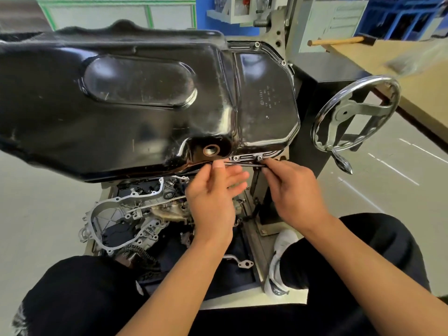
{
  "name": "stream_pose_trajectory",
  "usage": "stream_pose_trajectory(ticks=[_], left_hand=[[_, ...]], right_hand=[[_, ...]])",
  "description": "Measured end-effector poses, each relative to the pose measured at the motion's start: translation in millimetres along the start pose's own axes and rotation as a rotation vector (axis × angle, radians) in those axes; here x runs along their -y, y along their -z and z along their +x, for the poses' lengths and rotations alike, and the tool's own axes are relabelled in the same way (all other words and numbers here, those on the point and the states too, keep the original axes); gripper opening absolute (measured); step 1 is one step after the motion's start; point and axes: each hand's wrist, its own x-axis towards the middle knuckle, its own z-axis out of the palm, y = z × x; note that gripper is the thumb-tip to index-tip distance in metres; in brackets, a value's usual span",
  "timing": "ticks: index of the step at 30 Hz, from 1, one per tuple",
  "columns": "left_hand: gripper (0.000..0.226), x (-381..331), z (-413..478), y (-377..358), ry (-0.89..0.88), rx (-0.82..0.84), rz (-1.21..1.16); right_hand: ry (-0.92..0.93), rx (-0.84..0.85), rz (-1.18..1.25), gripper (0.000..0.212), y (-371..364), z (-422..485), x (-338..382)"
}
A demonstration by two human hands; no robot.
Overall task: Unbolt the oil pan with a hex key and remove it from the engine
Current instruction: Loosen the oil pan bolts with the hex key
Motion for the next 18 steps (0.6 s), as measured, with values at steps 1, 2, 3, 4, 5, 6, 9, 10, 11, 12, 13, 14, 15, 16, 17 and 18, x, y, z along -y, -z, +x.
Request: stream_pose_trajectory(ticks=[1, 2, 3, 4, 5, 6, 9, 10, 11, 12, 13, 14, 15, 16, 17, 18], left_hand=[[0.023, 2.7, -3.6, -0.4, -0.097, 0.038, 0.096], [0.024, 5.5, -6.6, 0.0, -0.186, 0.077, 0.193], [0.024, 7.8, -8.6, 1.0, -0.251, 0.115, 0.285], [0.024, 10.0, -9.2, 2.8, -0.297, 0.157, 0.375], [0.025, 12.7, -7.3, 5.2, -0.34, 0.199, 0.485], [0.026, 14.9, -4.1, 7.6, -0.387, 0.24, 0.613], [0.027, 17.9, 2.3, 8.9, -0.445, 0.295, 0.939], [0.026, 18.3, 3.0, 7.9, -0.428, 0.303, 0.979], [0.026, 18.8, 3.1, 7.3, -0.406, 0.309, 1.0], [0.026, 19.2, 3.2, 7.8, -0.384, 0.307, 1.016], [0.026, 19.2, 3.7, 8.9, -0.368, 0.298, 1.029], [0.026, 18.8, 4.7, 10.6, -0.366, 0.289, 1.036], [0.027, 18.0, 6.6, 12.0, -0.368, 0.283, 1.035], [0.027, 16.9, 8.9, 13.2, -0.371, 0.277, 1.034], [0.026, 15.6, 11.1, 14.2, -0.373, 0.273, 1.038], [0.026, 14.4, 13.4, 14.7, -0.37, 0.272, 1.044]], right_hand=[[-0.005, -0.018, 0.014, 0.012, -0.4, -3.6, -2.5], [-0.01, -0.027, 0.027, 0.013, -1.6, -7.9, -4.8], [-0.025, -0.015, 0.035, 0.016, -3.9, -13.7, -6.4], [-0.051, 0.025, 0.041, 0.02, -7.8, -21.5, -7.3], [-0.085, 0.086, 0.066, 0.024, -12.8, -31.5, -6.7], [-0.12, 0.154, 0.117, 0.028, -18.3, -42.3, -4.3], [-0.195, 0.305, 0.357, 0.036, -32.4, -65.8, 14.0], [-0.218, 0.322, 0.433, 0.034, -36.7, -68.7, 22.0], [-0.238, 0.331, 0.492, 0.035, -40.6, -69.6, 28.9], [-0.253, 0.337, 0.534, 0.038, -44.1, -69.2, 35.1], [-0.259, 0.344, 0.557, 0.04, -46.9, -67.6, 40.5], [-0.256, 0.351, 0.571, 0.038, -48.7, -65.6, 45.5], [-0.248, 0.358, 0.587, 0.034, -50.0, -63.7, 49.7], [-0.238, 0.36, 0.6, 0.032, -51.1, -61.9, 53.4], [-0.228, 0.354, 0.606, 0.031, -51.9, -60.4, 56.5], [-0.219, 0.341, 0.603, 0.031, -52.6, -59.0, 59.0]])
